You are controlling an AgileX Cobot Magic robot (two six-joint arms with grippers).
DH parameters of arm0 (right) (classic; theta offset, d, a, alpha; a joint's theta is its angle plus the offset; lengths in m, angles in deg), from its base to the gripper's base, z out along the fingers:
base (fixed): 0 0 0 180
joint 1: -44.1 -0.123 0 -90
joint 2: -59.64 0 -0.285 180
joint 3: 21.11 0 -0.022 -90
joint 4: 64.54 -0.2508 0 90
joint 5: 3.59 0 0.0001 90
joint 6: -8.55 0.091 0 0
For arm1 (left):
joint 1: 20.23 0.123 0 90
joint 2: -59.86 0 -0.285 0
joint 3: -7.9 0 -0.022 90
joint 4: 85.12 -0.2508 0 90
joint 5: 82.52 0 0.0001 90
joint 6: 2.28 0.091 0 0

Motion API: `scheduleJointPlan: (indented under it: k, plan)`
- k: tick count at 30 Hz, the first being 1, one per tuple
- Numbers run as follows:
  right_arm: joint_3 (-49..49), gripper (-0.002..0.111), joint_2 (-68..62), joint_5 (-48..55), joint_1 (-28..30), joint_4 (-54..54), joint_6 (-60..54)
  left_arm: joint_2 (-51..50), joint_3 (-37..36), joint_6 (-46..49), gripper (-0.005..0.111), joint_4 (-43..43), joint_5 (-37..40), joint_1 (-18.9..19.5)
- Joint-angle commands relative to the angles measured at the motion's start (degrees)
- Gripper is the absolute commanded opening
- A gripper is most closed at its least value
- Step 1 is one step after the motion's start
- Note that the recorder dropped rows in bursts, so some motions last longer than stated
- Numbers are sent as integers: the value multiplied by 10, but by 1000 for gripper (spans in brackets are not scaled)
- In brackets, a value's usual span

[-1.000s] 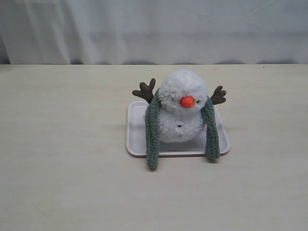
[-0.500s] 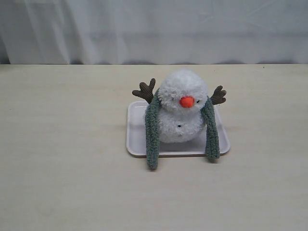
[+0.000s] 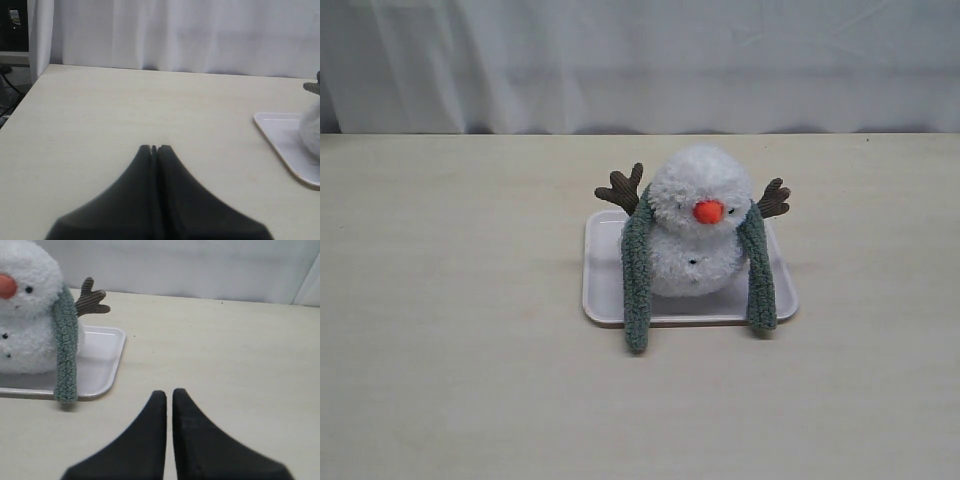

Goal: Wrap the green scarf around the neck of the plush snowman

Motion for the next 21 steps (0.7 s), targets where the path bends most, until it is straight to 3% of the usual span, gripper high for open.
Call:
scheduleJointPlan:
  k: [1,21]
  plan:
    - [1,4,2,-10,7,11,36,2,-2,0,0,-1,-4,-4]
    - [1,4,2,-4,7,12,48,2,-2,0,0,-2,-4,-4]
